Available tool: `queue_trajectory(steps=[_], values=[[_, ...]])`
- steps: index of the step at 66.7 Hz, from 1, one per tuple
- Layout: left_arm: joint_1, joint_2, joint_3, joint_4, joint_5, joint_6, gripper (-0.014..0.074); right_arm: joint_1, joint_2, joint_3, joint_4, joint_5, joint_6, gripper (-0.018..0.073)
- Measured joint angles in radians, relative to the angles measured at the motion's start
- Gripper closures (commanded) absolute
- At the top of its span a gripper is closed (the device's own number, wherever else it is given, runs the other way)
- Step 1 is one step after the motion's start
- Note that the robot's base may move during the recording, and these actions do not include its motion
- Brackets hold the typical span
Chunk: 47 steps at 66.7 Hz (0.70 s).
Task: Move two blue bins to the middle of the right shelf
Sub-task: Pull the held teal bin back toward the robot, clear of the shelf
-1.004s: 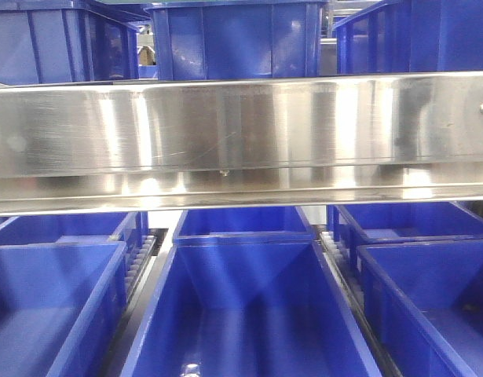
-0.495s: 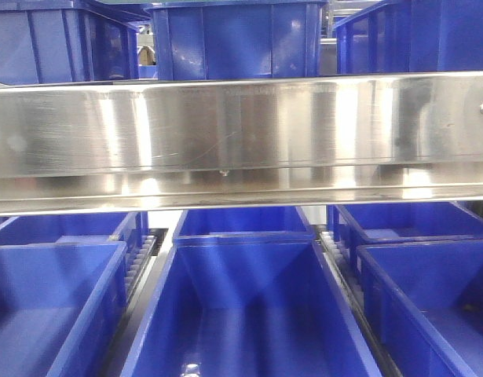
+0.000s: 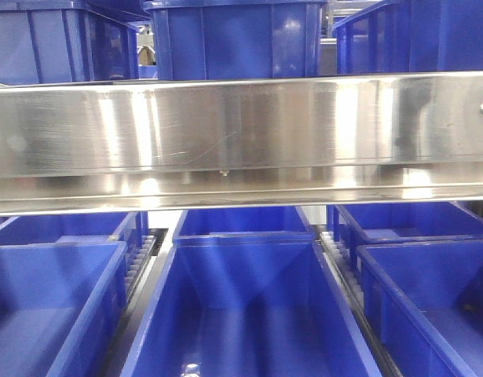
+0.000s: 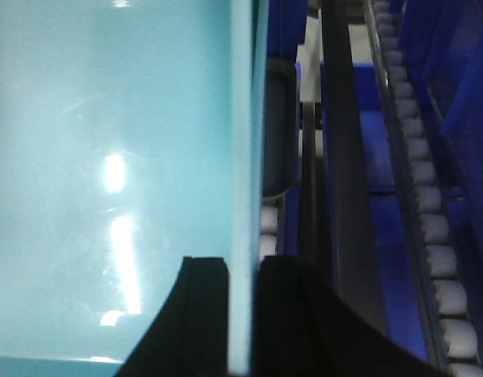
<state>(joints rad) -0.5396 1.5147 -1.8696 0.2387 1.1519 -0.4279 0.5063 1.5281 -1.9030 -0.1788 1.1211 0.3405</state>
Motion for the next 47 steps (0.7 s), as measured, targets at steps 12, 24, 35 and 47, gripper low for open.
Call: queue_trajectory(steps=[12,24,35,47], values=[[0.0,0.0,0.0,0.009,-0.051,0.0,0.0707,-0.001,0.0,0.0,-0.014,-0.035,0.0,0.0726],[0.002,0.0,0.0,0.014,-0.081,0.0,0.0707,-0.002,0.0,0.0,-0.021,-0.054,0.0,0.0726],[0.004,0.0,0.0,0.016,-0.089,0.0,0.0707,-0.002,0.0,0.0,-0.024,-0.059,0.0,0.0726],[0.004,0.0,0.0,0.016,-0.098,0.0,0.0707,-0.002,0.0,0.0,-0.024,-0.061,0.0,0.0726]])
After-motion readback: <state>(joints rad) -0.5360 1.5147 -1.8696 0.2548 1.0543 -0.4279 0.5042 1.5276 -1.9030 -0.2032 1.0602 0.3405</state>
